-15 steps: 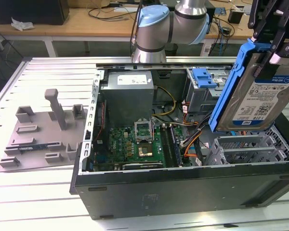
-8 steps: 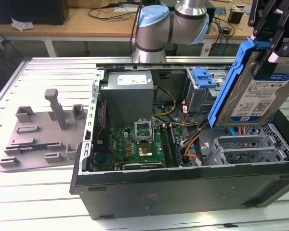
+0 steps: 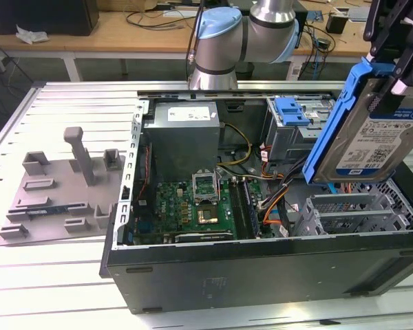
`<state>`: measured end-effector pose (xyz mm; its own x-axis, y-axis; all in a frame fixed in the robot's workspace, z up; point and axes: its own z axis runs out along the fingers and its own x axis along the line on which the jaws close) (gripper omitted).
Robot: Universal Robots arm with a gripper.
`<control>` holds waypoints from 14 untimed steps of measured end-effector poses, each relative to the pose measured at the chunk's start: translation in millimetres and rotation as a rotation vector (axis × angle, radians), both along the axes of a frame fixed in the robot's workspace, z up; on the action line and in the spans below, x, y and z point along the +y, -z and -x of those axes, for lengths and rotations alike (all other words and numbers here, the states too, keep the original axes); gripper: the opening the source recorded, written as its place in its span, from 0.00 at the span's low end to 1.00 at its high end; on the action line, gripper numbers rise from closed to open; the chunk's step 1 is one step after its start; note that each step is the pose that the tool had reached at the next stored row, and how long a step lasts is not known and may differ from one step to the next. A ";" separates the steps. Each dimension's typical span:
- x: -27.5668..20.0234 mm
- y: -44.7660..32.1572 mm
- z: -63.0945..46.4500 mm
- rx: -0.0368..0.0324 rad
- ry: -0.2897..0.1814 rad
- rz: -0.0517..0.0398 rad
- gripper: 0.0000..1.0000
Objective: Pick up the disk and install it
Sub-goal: 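Insert the disk into the insertion slot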
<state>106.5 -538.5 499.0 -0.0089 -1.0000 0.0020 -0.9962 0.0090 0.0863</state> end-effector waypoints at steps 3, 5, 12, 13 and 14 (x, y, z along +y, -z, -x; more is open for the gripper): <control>-0.1 0.6 -1.8 -0.0075 0.004 0.0002 0.37; -0.1 1.2 -2.3 -0.0144 0.005 -0.0003 0.37; -0.5 3.1 -2.7 -0.0320 0.006 -0.0084 0.37; -0.8 3.2 -2.8 -0.0323 0.006 -0.0093 0.37; -1.2 3.2 -2.7 -0.0324 0.007 -0.0092 0.37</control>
<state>109.2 -539.7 495.8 -0.0159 -0.9998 -0.0076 -0.9984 0.0155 0.0541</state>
